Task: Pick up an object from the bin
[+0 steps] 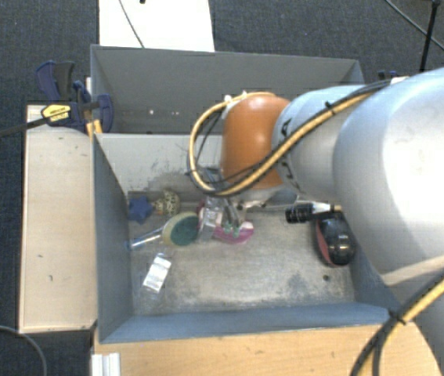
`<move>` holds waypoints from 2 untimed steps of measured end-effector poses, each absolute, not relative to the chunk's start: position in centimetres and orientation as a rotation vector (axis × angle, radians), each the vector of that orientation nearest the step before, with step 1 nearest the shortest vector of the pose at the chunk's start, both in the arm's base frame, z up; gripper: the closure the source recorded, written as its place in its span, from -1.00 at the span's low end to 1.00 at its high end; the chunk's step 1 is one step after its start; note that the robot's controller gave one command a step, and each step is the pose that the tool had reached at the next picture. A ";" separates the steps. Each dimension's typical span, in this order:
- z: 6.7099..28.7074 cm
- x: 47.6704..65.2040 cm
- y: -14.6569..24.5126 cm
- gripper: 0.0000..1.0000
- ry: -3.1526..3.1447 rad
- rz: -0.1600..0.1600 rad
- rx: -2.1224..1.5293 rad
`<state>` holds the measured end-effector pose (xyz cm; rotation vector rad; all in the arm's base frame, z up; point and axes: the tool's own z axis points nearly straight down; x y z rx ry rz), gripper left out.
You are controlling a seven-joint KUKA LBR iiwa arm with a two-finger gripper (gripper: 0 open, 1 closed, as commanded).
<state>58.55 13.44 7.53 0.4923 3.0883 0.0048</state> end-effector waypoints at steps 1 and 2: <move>7.5 58.5 14.5 1.00 3.078 -0.013 0.551; 24.2 58.9 17.7 1.00 3.088 0.007 0.535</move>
Offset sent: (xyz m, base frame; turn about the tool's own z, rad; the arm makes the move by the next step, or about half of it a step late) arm -0.0052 0.0190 -0.0053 0.0351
